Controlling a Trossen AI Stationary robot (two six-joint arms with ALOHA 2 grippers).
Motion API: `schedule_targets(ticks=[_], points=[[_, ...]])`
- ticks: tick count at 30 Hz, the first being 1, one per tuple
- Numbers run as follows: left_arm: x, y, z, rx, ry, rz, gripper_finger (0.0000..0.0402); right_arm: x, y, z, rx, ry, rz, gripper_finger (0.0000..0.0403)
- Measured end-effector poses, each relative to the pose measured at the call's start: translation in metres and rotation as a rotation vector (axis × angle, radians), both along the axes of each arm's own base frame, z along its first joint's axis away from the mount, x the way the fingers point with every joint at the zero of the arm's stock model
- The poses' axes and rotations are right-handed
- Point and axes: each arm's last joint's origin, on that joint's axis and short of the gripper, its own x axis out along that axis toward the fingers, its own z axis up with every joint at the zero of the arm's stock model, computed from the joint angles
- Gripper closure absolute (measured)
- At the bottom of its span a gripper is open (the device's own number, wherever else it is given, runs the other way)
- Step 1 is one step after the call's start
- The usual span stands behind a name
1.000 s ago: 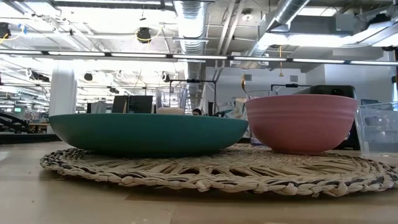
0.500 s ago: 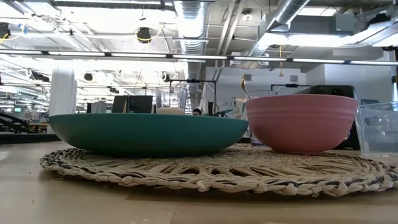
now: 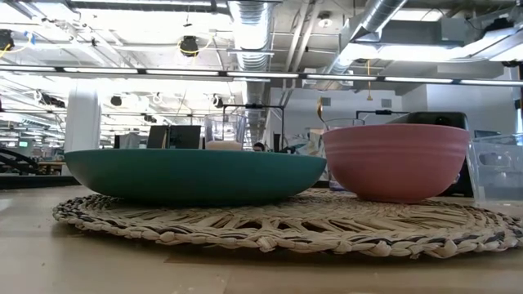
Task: Arrange a breakfast setting
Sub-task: Pour the cereals from the box into the pink bowl
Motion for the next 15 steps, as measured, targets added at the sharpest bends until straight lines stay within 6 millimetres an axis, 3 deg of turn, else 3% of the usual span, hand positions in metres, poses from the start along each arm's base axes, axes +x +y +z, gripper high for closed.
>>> schedule_targets(ticks=[8, 15], points=[[-0.001, -0.001, -0.01, -0.002, 0.108, -0.049, 0.0117, -0.034, 0.012, -0.004, 0.0, 0.023, 0.152, 0.0076], [-0.001, -0.003, -0.02, -0.01, 0.144, -0.095, 0.0119, -0.043, 0.018, -0.009, 0.002, 0.026, 0.181, 0.0076]])
